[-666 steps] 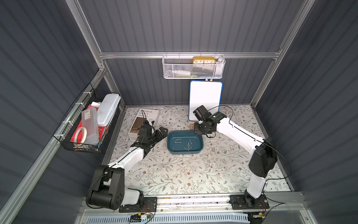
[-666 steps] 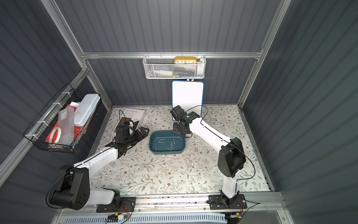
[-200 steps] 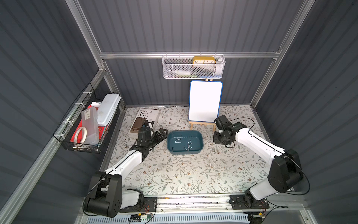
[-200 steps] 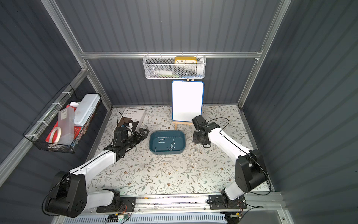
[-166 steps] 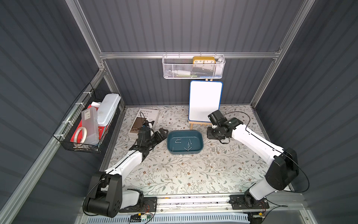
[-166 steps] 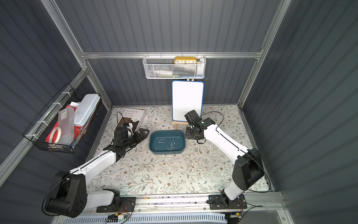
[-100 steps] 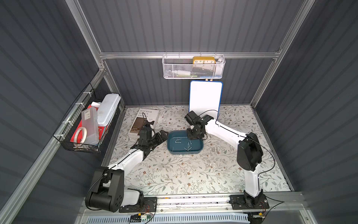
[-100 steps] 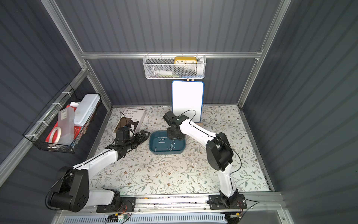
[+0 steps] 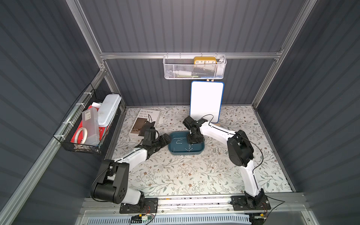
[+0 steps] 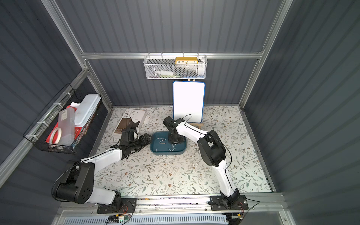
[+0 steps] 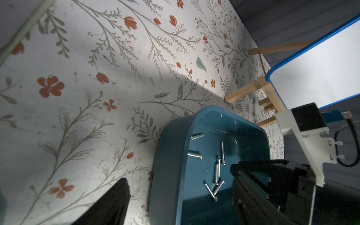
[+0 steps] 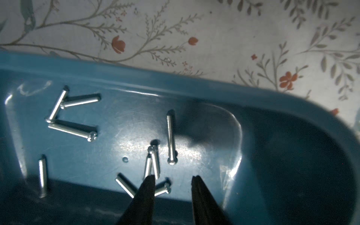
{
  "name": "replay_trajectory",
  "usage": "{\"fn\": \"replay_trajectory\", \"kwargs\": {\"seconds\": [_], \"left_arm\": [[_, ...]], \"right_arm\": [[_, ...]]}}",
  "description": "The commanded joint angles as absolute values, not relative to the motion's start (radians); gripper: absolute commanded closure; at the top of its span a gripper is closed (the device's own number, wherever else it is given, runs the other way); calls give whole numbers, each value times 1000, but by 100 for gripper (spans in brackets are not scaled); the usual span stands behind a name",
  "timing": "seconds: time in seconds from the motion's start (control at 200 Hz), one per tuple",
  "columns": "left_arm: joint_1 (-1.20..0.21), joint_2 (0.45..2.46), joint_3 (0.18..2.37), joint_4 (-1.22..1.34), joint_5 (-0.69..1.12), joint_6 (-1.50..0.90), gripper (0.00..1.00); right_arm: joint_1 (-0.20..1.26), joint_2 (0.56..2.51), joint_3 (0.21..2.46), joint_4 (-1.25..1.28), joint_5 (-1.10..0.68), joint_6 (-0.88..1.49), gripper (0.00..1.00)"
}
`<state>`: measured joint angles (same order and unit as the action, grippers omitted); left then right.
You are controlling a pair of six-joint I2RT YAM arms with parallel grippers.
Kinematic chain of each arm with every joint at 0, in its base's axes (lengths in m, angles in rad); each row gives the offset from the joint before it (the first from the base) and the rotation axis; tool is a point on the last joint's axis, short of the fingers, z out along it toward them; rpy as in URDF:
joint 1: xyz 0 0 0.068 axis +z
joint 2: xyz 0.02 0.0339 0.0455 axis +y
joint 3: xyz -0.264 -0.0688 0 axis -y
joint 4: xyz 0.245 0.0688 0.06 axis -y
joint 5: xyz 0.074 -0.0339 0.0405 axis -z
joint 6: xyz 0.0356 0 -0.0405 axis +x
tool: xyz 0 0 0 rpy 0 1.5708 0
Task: Take out the screws from the storage box
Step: Pick up the screw from the storage box.
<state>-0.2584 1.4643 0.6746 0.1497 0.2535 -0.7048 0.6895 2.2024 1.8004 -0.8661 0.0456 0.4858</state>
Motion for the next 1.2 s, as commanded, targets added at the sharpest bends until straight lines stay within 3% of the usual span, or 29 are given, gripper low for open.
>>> {"fn": "replay_trajectory", "kwargs": {"seconds": [0.0,0.805,1.196], "left_arm": [[-264,1466,703,167,268,-703,14],[-279,1482,703,158,226,-738,16],[-279,1473,708,154,210,-745,15]], "right_arm": [[683,2242,1844,-858,63,493,66],[680,2335,1808,-871,92,506,81],[687,2342,1883,-900,107,489,96]]}}
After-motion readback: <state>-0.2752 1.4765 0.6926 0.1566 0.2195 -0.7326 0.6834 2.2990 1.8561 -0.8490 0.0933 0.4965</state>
